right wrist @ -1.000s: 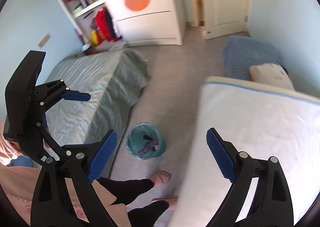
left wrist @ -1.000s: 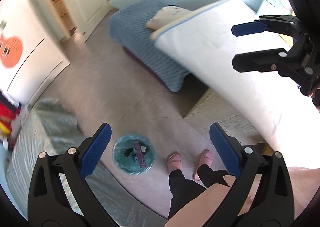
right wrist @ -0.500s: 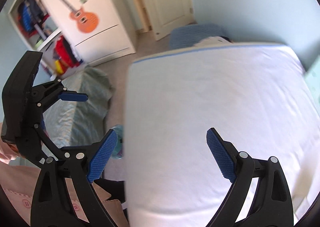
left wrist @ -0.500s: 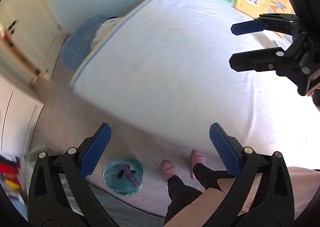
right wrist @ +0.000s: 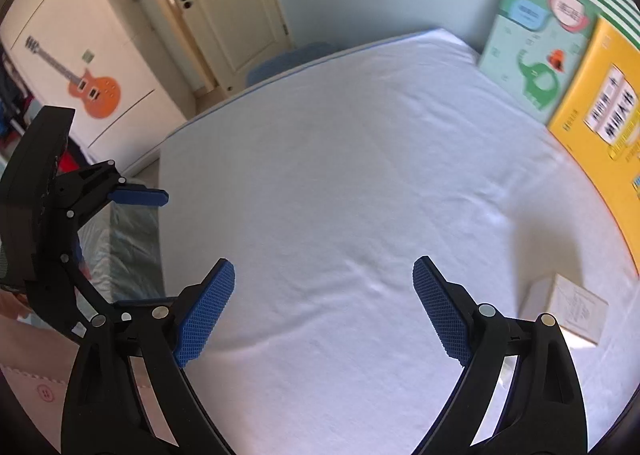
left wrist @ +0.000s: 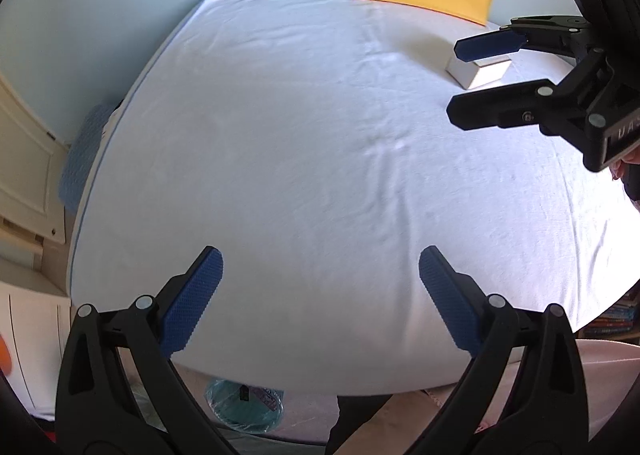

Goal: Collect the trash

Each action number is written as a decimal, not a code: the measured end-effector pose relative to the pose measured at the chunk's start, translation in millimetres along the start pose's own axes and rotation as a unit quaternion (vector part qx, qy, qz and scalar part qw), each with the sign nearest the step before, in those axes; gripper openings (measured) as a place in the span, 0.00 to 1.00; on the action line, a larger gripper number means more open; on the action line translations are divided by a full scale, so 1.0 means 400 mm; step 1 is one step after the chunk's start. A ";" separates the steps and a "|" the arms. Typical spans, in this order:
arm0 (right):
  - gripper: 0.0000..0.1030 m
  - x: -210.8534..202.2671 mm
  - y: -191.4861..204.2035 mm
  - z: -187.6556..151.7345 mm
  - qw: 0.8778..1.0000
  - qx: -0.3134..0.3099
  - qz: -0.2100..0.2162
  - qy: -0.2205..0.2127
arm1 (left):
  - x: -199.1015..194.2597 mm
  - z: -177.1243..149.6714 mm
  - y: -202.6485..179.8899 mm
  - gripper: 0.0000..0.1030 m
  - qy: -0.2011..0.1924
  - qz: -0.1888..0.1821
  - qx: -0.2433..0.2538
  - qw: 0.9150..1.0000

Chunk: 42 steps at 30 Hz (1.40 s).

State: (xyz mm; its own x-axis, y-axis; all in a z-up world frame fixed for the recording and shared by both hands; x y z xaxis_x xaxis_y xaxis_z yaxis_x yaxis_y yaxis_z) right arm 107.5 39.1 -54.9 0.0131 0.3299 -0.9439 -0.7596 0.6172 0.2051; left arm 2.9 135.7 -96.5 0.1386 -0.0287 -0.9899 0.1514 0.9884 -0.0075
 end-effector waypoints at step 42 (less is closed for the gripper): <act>0.88 0.046 -0.509 -0.168 0.995 -0.027 -0.069 0.061 | 0.151 0.347 -0.408 0.86 0.057 -0.006 0.148 0.987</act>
State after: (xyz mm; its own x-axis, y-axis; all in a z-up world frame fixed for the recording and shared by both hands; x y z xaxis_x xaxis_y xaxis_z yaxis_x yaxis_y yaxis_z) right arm 218.5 -128.4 -131.5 0.0428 0.1533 -0.9873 -0.7899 0.6102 0.0606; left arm 122.4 -48.2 -135.4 0.0263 -0.0063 -0.9996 0.4333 0.9012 0.0058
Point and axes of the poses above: each gripper's, at about its wrist camera, not at the fingertips, and x roughly the way its jaws point, y to its left, z to its top, the point moved 6 cm from there along x, roughly the way its jaws point, and after that the axes turned 15 degrees about y, right-handed, at the moved point
